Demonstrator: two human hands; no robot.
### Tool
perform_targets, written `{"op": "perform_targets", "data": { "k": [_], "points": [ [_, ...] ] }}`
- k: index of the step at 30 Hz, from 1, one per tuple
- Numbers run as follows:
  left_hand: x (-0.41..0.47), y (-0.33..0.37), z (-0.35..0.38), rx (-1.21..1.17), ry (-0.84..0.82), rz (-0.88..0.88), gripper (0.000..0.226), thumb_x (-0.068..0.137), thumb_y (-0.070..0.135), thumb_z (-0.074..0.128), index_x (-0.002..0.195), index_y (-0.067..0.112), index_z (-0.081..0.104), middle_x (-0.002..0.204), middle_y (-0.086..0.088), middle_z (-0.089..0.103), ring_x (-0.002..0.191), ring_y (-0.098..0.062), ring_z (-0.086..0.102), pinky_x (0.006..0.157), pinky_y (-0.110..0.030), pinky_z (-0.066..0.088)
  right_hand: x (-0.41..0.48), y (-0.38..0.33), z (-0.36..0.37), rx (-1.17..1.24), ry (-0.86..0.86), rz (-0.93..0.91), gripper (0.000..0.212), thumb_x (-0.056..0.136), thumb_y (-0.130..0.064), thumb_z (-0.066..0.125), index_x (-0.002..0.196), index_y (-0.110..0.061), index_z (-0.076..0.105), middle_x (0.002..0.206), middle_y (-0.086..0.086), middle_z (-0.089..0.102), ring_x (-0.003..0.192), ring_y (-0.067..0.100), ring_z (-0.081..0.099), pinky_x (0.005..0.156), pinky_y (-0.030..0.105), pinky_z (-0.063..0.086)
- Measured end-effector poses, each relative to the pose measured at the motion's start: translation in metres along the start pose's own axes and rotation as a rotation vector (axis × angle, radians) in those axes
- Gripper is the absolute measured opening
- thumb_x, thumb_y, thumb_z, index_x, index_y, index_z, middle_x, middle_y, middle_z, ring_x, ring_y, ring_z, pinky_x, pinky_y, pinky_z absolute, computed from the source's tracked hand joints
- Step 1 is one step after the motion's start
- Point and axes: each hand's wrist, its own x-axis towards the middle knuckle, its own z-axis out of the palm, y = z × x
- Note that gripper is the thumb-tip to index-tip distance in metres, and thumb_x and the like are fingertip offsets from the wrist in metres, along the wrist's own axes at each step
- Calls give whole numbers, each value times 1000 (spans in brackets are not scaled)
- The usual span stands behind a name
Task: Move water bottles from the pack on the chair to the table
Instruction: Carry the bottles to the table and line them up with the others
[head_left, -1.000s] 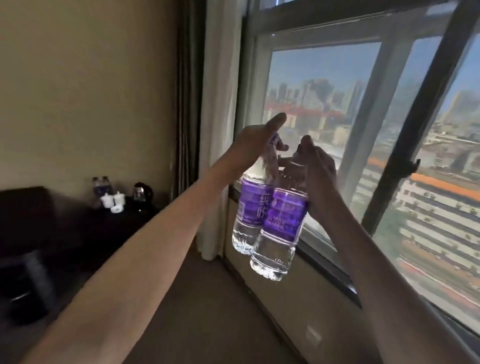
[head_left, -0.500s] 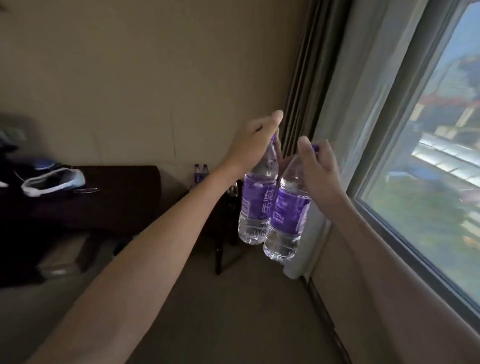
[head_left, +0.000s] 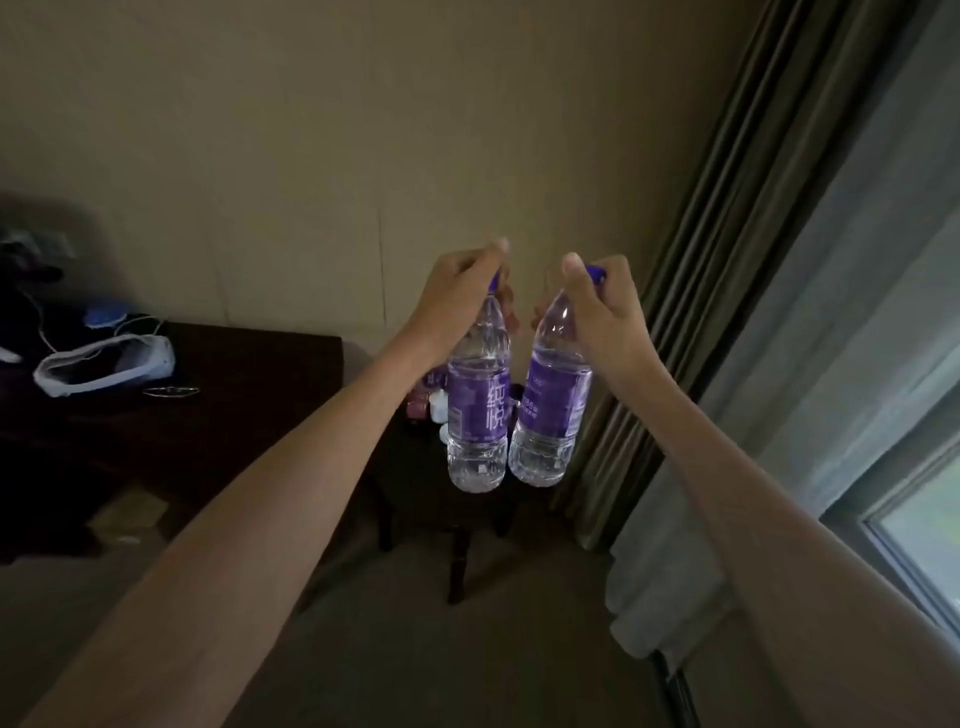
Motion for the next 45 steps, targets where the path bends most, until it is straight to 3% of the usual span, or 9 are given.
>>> {"op": "perform_targets", "data": {
  "k": [6, 14, 19, 23, 29, 32, 37, 43, 45],
  "points": [
    [102, -69, -45, -125, 4, -74, 43, 96, 41, 58, 57, 21, 58, 53, -6, 60, 48, -24, 63, 59, -35, 57, 93, 61, 42, -50, -50, 16, 61, 106, -48, 48, 115, 12, 53, 76, 9, 78, 61, 13, 72, 55, 17, 51],
    [229, -157, -89, -187, -114, -174, 45, 92, 34, 60, 50, 18, 55, 46, -6, 52, 43, -23, 56, 55, -30, 53, 209, 146, 101, -12, -78, 73, 57, 109, -40, 47, 112, 16, 54, 75, 10, 77, 64, 16, 75, 58, 21, 56],
    [257, -196, -85, -166, -131, -208, 48, 93, 33, 60, 48, 16, 54, 43, -6, 50, 39, -23, 55, 58, -30, 52, 231, 183, 108, 3, -88, 96, 33, 108, -41, 49, 104, -9, 45, 84, 15, 77, 75, 23, 77, 68, 31, 60],
    [280, -233, -86, -127, -143, -226, 50, 93, 37, 60, 47, 17, 55, 42, -6, 50, 40, -25, 59, 61, -30, 52, 251, 222, 113, 12, -89, 112, 28, 108, -37, 48, 110, -10, 43, 91, 17, 75, 77, 12, 76, 70, 21, 60],
    [264, -381, -100, -136, -89, -256, 54, 95, 30, 58, 43, 17, 50, 36, -3, 44, 34, -22, 54, 47, -25, 48, 220, 377, 151, -72, -138, 156, 36, 106, -45, 48, 112, -10, 44, 92, 4, 75, 80, 5, 75, 71, 20, 57],
    [258, -468, -95, -98, -88, -231, 55, 97, 30, 55, 44, 16, 49, 37, -3, 44, 33, -21, 52, 47, -26, 49, 199, 468, 165, -102, -114, 113, 29, 104, -50, 49, 107, -21, 44, 90, 0, 74, 82, 7, 74, 76, 24, 58],
    [230, -639, -81, -27, -135, -151, 58, 101, 29, 52, 45, 16, 50, 38, -6, 47, 36, -20, 56, 52, -27, 50, 152, 634, 200, -119, -90, -1, 16, 106, -37, 53, 97, -34, 40, 91, 0, 65, 77, -11, 67, 66, 5, 49],
    [234, -687, -83, -45, -178, -59, 55, 99, 27, 52, 46, 14, 46, 35, -3, 44, 32, -23, 52, 45, -25, 46, 144, 693, 218, -75, -29, -56, 17, 104, -44, 53, 96, -34, 42, 86, -7, 69, 71, -7, 68, 61, 8, 51],
    [236, -713, -85, -47, -210, -16, 55, 99, 26, 52, 46, 15, 47, 35, -3, 44, 32, -23, 52, 45, -25, 46, 139, 720, 225, -84, 6, -105, 19, 103, -48, 53, 95, -36, 40, 83, -23, 71, 69, -9, 67, 58, 9, 52]
  ]
}}
